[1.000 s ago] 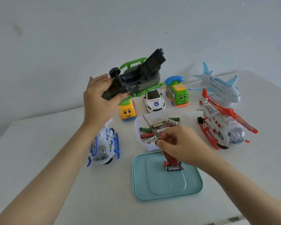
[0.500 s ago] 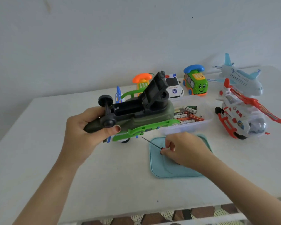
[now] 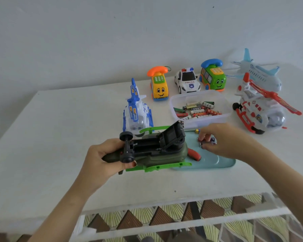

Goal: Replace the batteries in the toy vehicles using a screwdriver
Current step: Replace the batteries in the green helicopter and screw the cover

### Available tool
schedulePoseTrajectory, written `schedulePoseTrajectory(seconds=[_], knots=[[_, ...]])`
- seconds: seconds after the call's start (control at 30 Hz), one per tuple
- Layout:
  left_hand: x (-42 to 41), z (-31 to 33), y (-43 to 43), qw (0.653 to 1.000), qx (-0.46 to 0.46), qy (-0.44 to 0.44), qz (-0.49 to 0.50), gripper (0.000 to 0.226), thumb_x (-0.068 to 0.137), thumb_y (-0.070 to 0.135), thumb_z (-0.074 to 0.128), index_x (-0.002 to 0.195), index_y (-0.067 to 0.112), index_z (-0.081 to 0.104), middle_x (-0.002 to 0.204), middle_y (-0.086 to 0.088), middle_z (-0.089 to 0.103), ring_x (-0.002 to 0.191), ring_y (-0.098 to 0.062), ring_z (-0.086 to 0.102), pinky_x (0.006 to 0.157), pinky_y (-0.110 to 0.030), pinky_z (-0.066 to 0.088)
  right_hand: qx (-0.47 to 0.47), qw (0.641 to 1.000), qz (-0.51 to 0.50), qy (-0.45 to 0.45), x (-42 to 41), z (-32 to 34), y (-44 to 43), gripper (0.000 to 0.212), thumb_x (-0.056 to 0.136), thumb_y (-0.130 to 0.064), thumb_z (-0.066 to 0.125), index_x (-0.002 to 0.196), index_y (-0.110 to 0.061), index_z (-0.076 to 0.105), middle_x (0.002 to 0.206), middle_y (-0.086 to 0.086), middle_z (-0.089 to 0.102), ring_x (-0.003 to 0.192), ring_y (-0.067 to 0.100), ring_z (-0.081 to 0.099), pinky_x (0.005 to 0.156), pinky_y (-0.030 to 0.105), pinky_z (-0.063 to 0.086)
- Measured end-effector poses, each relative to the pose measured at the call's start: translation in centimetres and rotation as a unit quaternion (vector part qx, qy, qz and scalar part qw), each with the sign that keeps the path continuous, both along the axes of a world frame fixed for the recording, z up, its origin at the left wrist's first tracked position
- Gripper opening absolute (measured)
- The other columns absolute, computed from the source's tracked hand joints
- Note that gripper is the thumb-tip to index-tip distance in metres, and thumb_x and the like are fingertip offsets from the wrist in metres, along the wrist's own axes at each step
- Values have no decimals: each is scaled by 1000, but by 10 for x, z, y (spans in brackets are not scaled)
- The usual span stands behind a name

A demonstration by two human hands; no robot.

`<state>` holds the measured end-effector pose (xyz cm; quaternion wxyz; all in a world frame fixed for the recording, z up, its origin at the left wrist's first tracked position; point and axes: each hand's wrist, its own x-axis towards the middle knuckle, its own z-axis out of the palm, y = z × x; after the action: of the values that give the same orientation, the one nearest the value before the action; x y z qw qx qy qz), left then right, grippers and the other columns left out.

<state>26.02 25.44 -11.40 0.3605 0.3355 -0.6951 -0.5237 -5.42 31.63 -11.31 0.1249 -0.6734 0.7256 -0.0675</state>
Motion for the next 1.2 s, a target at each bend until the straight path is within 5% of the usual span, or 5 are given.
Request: schedulePoseTrajectory(seconds=[0.33, 0.6, 0.87, 1.03, 1.2], knots=[[2, -22, 6, 999, 21, 34, 6, 37, 53, 31, 79, 89, 36, 77, 82, 0, 73, 59, -7, 59, 50, -19, 47, 1, 997, -16, 78, 12, -4, 8, 14, 92, -34, 55, 100, -23, 59, 97, -10, 62, 89, 14, 57, 74, 30, 46], [1, -33, 8, 999, -11, 25, 46, 33, 54, 36, 82, 86, 33, 76, 85, 1, 71, 69, -7, 64, 56, -18, 51, -126, 978, -37, -161, 30, 23, 2, 11, 98, -20, 48, 96, -25, 58, 61, -1, 53, 52, 14, 45, 50, 18, 36], [-1, -37, 1, 997, -64, 22, 22, 35, 58, 31, 86, 91, 29, 76, 96, -4, 68, 73, -11, 64, 51, -20, 53, -203, 861, -23, -467, 75, 88, -9, 23, 67, -20, 77, 83, -13, 62, 84, 18, 66, 74, 26, 58, 76, 39, 53], [-1, -39, -2, 995, -92, 23, 19, 35, 60, 34, 78, 94, 28, 72, 99, -4, 68, 67, -10, 65, 54, -19, 53, -181, 902, 72, -385, 104, 103, -22, 16, 86, -2, 65, 92, -17, 70, 84, 9, 70, 65, 12, 60, 66, 25, 52], [-1, -39, -8, 995, -104, 11, 5, 36, 62, 35, 78, 95, 24, 69, 96, -6, 68, 67, -9, 65, 56, -19, 53, -107, 956, 146, -230, 129, 95, -29, 20, 77, -6, 73, 90, -15, 60, 79, -7, 63, 71, 6, 61, 71, 23, 52]])
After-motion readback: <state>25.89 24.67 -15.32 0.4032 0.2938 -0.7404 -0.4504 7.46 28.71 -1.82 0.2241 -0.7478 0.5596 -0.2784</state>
